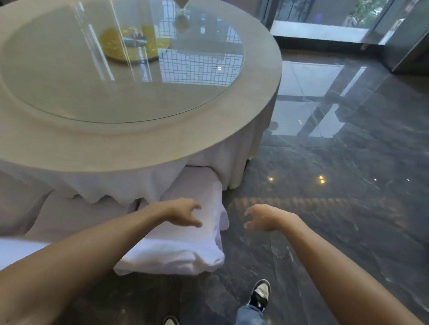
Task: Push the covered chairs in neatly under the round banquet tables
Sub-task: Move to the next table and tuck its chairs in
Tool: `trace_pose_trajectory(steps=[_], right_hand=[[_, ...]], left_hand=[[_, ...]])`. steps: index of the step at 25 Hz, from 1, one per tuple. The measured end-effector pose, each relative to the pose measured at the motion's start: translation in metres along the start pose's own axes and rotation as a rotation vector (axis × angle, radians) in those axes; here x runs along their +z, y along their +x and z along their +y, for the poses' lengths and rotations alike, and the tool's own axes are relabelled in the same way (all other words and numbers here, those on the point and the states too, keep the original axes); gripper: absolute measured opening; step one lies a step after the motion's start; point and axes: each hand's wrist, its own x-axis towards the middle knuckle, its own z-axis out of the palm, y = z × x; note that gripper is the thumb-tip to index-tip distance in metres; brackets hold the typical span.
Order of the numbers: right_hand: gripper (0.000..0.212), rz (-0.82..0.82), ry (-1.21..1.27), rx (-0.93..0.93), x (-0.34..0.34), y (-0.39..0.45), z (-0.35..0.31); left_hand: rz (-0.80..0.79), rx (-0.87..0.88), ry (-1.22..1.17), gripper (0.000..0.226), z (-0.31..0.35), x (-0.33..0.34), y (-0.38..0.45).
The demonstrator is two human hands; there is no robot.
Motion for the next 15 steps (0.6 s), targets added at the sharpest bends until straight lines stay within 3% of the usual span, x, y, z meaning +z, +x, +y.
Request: trace_pose_trajectory(steps=[6, 10, 15], right_hand=[[0.05, 0.19, -0.073, -0.011, -0.085, 0.023, 0.135], [0.068, 0.418, -0.11, -0.008, -0.137, 0.031, 0.222], [0.076, 0.649, -0.042, 0.001, -0.184, 0.053, 0.313]], left_hand=[[0.338, -0.078, 0.133, 0.081, 0.108, -0.048, 0.099], [0.511, -0.102, 0.137, 0.083, 0.193, -0.086, 0.163], [0.604, -0.086, 0.118, 0.083, 0.272, -0.131, 0.239]])
